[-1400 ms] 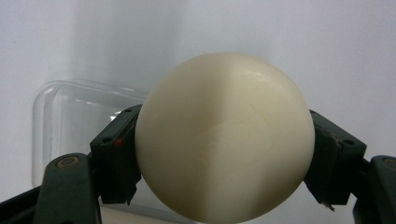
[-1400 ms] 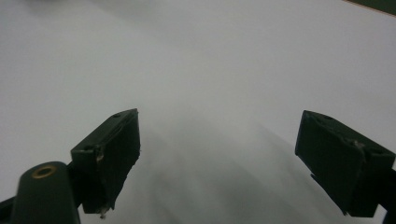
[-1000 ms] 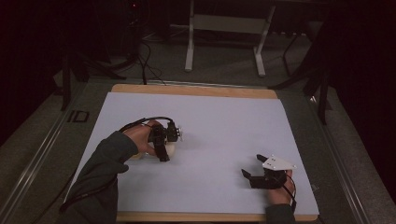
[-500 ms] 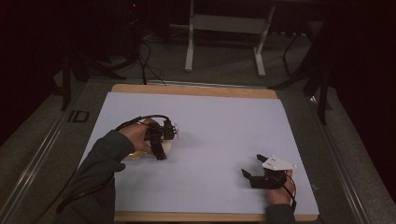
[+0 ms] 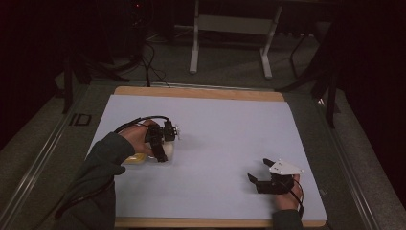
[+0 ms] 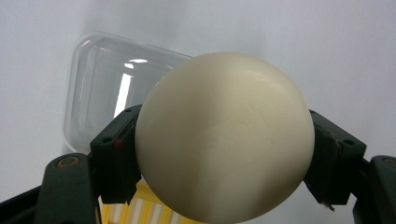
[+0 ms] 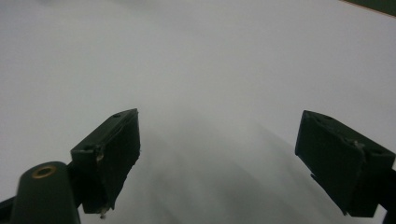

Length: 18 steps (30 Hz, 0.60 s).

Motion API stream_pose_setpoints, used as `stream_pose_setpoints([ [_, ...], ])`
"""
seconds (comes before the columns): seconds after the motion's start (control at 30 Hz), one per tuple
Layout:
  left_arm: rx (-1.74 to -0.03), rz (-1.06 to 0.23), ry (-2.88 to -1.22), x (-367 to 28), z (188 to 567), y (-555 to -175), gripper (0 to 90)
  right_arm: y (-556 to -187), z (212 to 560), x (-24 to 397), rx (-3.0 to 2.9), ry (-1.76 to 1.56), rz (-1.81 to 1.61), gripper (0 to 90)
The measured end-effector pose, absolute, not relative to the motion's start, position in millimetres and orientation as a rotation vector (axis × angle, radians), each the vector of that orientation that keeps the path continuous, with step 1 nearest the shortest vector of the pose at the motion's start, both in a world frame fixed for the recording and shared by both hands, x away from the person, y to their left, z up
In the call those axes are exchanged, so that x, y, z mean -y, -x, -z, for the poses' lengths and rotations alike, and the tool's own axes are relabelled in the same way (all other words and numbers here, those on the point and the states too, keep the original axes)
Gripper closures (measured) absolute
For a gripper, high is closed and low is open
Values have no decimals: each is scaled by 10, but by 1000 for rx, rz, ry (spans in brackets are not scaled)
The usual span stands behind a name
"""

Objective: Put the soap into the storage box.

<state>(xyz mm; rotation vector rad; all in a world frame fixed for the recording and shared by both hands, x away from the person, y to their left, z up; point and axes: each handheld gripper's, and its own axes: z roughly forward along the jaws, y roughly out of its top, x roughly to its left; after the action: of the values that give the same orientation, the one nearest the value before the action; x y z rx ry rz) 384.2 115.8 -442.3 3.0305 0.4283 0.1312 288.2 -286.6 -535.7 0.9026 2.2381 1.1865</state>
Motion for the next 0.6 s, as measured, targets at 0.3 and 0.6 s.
stream_pose_setpoints([
  [0.3, -450, -140, -3022, -1215, 4394, -3855, 246, -2882, 5358, 2865, -2238, -903, -1186, 139],
  [0.6, -468, -181, -3019, -1287, 4360, -3857, 246, -2882, 5358, 2865, -2238, -903, -1186, 139],
])
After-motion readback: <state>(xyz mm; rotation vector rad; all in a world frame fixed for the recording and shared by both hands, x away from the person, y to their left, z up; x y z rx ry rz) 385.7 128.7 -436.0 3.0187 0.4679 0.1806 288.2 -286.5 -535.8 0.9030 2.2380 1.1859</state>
